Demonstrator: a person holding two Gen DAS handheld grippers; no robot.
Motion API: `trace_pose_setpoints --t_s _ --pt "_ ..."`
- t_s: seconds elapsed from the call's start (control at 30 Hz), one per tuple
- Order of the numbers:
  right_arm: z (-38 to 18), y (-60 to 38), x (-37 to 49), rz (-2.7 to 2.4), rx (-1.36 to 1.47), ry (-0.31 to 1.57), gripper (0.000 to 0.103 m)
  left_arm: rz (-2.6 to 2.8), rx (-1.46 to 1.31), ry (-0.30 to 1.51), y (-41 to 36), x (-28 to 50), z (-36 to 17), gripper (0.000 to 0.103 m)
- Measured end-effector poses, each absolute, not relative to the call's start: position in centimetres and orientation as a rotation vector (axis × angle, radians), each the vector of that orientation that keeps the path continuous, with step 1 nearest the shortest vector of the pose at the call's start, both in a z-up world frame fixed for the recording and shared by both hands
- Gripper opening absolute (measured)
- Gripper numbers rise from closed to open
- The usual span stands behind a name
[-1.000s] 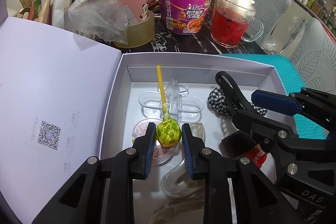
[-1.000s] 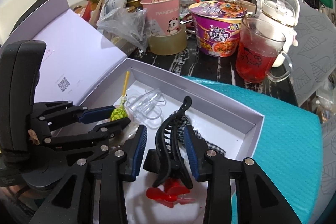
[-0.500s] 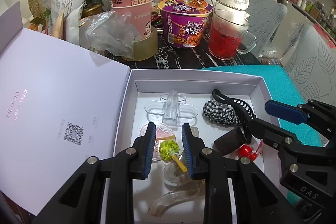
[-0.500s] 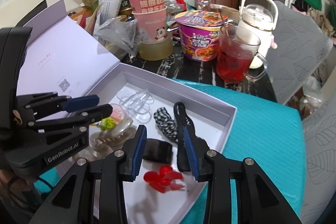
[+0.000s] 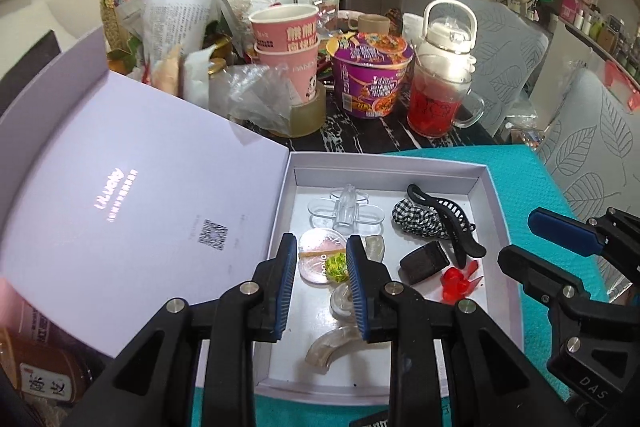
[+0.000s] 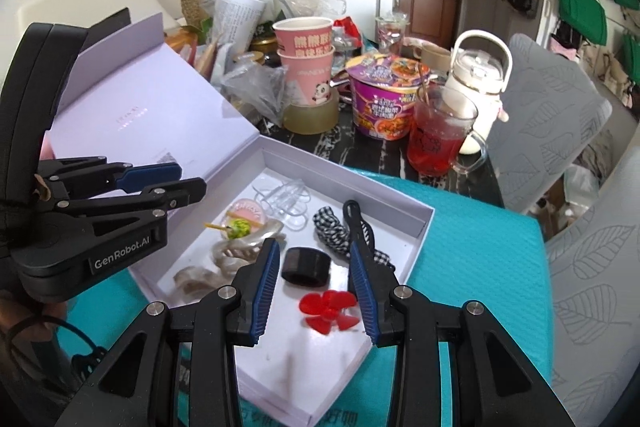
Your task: Organize rigid objects
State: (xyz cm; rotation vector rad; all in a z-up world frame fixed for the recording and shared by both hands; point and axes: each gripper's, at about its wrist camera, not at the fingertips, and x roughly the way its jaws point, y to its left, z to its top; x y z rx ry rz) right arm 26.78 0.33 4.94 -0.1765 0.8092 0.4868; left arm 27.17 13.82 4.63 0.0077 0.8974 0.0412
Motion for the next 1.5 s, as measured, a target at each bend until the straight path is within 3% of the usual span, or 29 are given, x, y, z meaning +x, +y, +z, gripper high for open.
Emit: trace_pose_setpoints --t_s 0.3,0.4,0.43,0.53,0.57,0.67,0.83,0.87,0.93,1.5 --pt "8.9 -0.3 22.4 0.484 -0.194 0.718 0.041 0.058 0.009 0.811 13.4 22.6 8.9 0.025" --pt "10.0 -0.9 20.8 0.471 -0.201 0.686 0.048 0.068 0.003 0.79 13.4 20.5 9.7 0.026" --pt "10.4 -1.1 20.1 0.474 -0.202 0.672 0.049 0.074 0.002 0.783 13.5 19.8 9.9 0.035" --pt "11.2 -1.6 18.3 0.474 -0.21 0.641 0.055 0.075 -0.005 0.745 13.5 17.6 10.6 0.096" --pt "11.5 -1.7 17.6 0.472 -0.215 0.631 0.058 0.081 -0.003 0.728 13.5 16.7 10.8 0.101" --pt "12.0 -2.0 15.5 0.467 -0.228 0.608 0.069 0.1 0.01 0.708 13.4 14.5 11.2 0.101" --pt "12.3 -2.4 11.9 0.456 -0.225 0.578 0.072 0.111 0.025 0.693 13.2 10.6 11.2 0.101" --pt "12.3 -2.4 11.3 0.454 -0.222 0.579 0.084 0.123 0.03 0.69 13.0 9.7 11.2 0.101" --pt "12.2 -2.5 9.7 0.44 -0.22 0.563 0.093 0.126 0.025 0.685 13.1 8.4 11.0 0.101" --pt "8.6 -3.3 2.4 0.351 -0.13 0.607 0.097 0.09 -0.053 0.665 12.9 -0.4 7.6 0.101"
